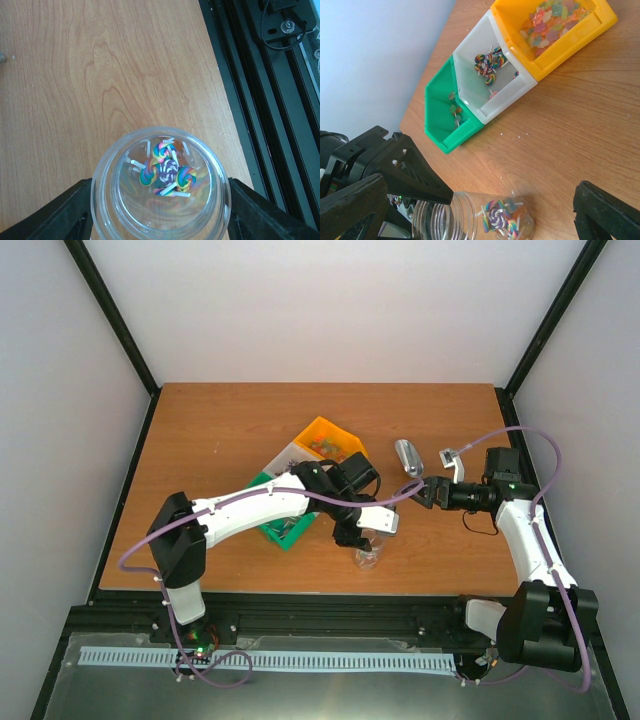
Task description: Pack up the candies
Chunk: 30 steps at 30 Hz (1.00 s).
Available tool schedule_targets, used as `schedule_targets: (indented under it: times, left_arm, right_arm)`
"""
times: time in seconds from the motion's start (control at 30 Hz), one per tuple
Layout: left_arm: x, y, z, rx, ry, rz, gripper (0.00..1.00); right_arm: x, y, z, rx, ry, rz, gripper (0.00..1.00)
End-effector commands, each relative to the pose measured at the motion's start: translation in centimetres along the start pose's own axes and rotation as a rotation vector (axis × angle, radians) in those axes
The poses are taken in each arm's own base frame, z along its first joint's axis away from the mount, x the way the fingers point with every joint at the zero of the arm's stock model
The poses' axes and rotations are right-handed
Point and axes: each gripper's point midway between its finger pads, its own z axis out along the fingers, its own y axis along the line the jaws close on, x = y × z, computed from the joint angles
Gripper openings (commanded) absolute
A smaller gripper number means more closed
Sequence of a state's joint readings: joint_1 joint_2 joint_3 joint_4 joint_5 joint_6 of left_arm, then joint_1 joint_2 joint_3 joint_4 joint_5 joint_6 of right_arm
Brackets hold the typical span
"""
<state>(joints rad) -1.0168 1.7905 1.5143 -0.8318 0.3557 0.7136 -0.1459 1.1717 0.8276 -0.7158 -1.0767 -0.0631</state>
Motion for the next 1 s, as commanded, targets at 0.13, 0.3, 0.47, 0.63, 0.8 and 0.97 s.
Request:
schedule_targets:
  times: [0.13, 0.3, 0.47, 0.63, 0.8, 0.97]
  left_arm:
    - [0.0, 0.0, 0.2, 0.017, 0.0, -0.012, 0.53]
    - [1.1, -0.7, 1.1, 0.045, 0.02, -0.022, 0.52]
    - [2.0, -1.0, 1.9, 0.059, 0.042, -0.032, 0.52]
    - [3.0, -1.3, 2.8, 0.063, 0.06, -0.04, 0.52]
    - [4.5, -1.6, 3.2, 0.055, 0.098, -0.035, 0.52]
    - [6.1, -1.4, 2.6, 0.035, 0.124, -0.041, 0.5]
  right_arm:
    - [-0.6, 0.4, -0.4, -0.005, -0.015, -0.022, 1.0]
    - [-0.5, 0.3, -0.4, 0.0, -0.013, -0.022, 1.0]
    - [-0.6, 0.2, -0.4, -0.002, -0.012, -0.019, 1.0]
    - [-0.6, 0.2, -0.4, 0.001, -0.012, -0.022, 1.0]
    - [-0.6, 0.2, -0.4, 0.001, -0.012, -0.023, 1.0]
    - [-0.7, 0.2, -0.3, -0.001, -0.01, -0.028, 1.0]
